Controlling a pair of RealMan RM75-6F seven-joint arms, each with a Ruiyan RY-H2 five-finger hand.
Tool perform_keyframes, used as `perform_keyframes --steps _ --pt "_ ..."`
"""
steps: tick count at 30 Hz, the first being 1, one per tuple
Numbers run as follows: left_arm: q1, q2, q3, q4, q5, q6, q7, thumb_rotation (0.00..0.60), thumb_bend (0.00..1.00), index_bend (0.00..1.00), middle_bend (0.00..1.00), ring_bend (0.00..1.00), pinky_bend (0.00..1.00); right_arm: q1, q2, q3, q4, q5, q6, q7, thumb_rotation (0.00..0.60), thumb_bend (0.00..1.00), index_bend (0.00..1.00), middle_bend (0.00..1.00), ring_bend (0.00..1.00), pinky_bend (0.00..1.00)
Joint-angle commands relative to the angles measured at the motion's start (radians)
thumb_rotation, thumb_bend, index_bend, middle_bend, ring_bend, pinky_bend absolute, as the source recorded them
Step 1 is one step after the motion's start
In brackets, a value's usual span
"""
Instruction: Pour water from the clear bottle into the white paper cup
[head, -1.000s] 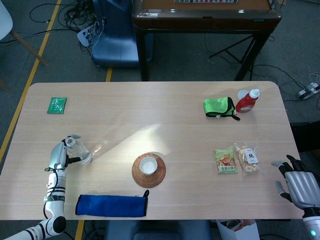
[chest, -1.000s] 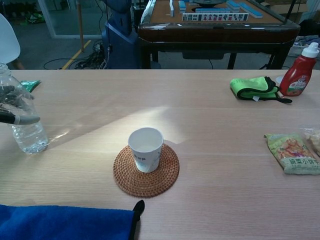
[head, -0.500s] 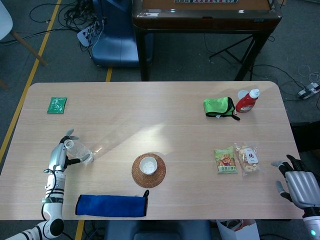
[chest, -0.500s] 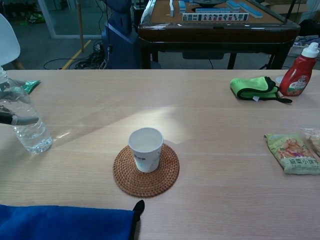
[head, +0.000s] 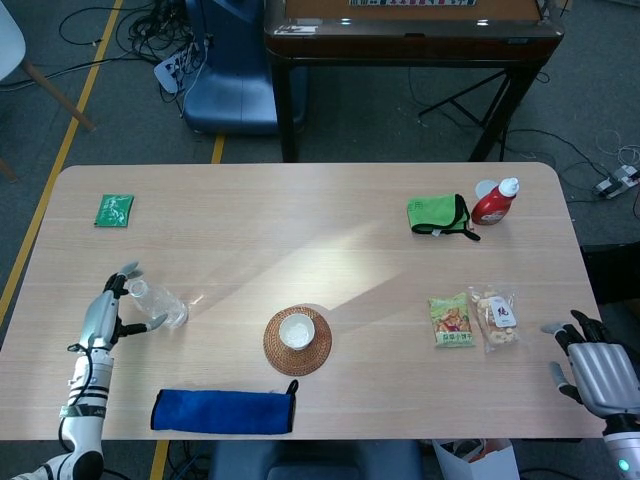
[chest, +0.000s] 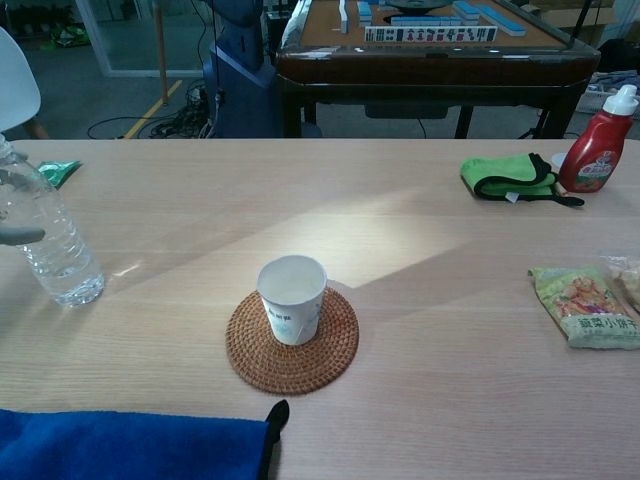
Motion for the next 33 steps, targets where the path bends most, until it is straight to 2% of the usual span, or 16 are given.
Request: perform_keyframes --steps 1,9,13,17,21,33 --pt "0.024 0.050 0.022 -0.029 0.035 0.016 -0.015 0.600 0.01 0.11 0.18 0.07 0.22 0.001 -0.003 0.000 0.001 0.002 -0.002 -0.005 0.600 0.45 0.28 0.28 0.08 0.16" --pt "0.083 0.167 0.072 -0.023 0.165 0.139 0.013 0.600 0.01 0.12 0.18 0.07 0.22 0.002 -0.015 0.000 0.006 0.007 -0.003 -0.025 0.600 0.45 0.28 0.28 0.08 0.16" --pt "0.106 0.205 0.119 0.005 0.205 0.179 0.155 0.600 0.01 0.12 0.18 0.08 0.22 0.004 -0.024 -0.002 0.008 0.012 -0.010 -0.041 0.600 0.45 0.28 0.28 0.08 0.16" --pt "0.134 0.216 0.146 0.011 0.217 0.213 0.214 0.600 0.01 0.13 0.18 0.08 0.22 0.007 -0.031 -0.005 0.009 0.016 -0.018 -0.055 0.600 0.45 0.28 0.28 0.08 0.16" --pt "0.157 0.224 0.179 0.038 0.231 0.245 0.366 0.600 0.01 0.18 0.18 0.08 0.22 0.008 -0.035 -0.007 0.008 0.017 -0.019 -0.069 0.600 0.45 0.28 0.28 0.08 0.16" --pt "0.209 0.312 0.237 -0.071 0.244 0.252 0.407 0.600 0.01 0.26 0.19 0.11 0.25 0.004 -0.035 -0.009 0.002 0.010 -0.006 -0.082 0.600 0.45 0.28 0.28 0.08 0.16"
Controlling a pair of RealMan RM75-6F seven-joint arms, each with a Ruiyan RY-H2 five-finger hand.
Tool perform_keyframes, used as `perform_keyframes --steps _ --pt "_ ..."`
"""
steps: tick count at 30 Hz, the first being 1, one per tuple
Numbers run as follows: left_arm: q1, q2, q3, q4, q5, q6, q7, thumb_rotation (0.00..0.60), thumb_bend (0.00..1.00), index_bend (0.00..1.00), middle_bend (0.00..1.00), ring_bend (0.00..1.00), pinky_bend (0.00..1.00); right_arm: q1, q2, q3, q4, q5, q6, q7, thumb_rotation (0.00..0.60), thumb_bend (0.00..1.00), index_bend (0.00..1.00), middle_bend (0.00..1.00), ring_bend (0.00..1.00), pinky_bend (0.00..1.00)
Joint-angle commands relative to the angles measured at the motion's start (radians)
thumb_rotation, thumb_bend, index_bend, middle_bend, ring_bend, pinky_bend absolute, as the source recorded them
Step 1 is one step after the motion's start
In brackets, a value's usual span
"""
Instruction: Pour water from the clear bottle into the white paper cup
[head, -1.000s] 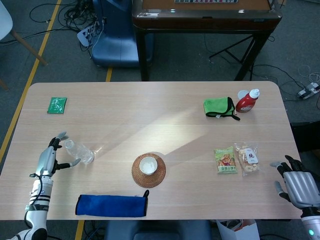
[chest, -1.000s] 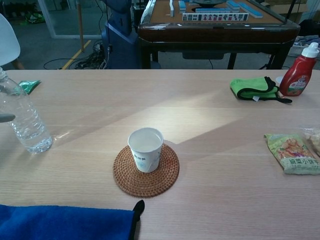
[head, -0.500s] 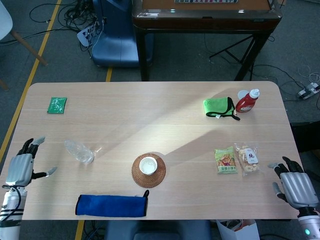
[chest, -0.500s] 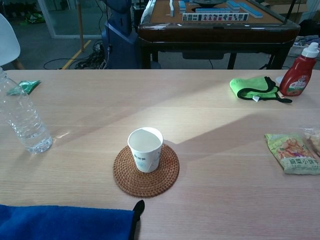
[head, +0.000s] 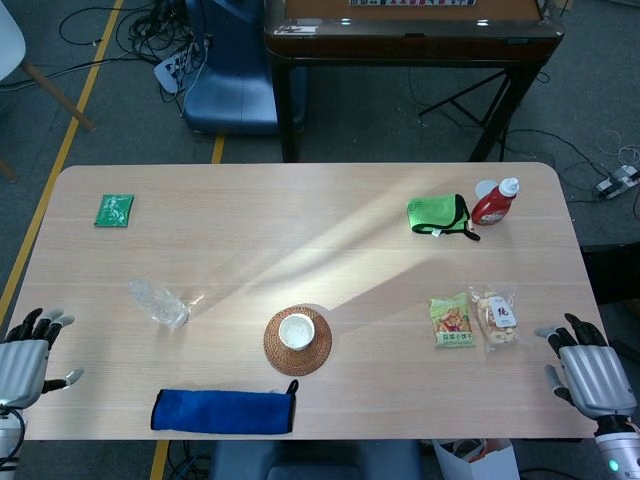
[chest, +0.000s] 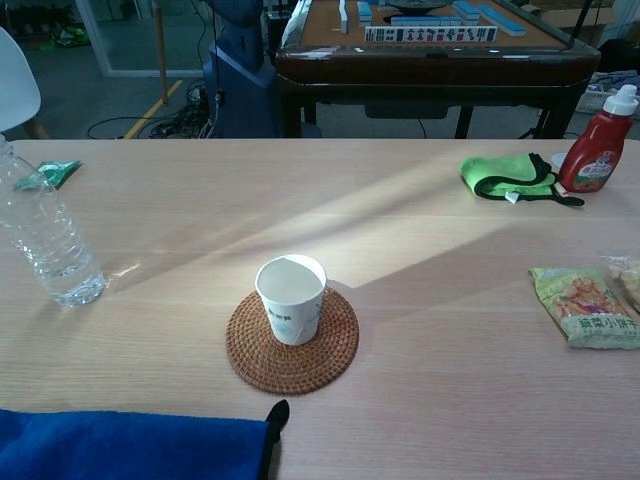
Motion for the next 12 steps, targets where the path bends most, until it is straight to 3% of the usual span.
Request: perform_keyframes --steps 1,12 --pt "0.011 0.018 0.003 -0.008 -0.001 0.005 -0.010 0.600 0.01 0.26 0.19 0.12 0.25 0.001 -0.001 -0.002 -0.001 -0.001 -0.003 -0.005 0.600 0.45 0.28 0.28 0.08 0.16" --pt "0.020 0.021 0.012 -0.031 0.015 0.017 0.064 0.600 0.01 0.27 0.19 0.12 0.25 -0.002 0.008 -0.003 -0.009 -0.011 0.007 0.002 0.600 0.45 0.28 0.28 0.08 0.16"
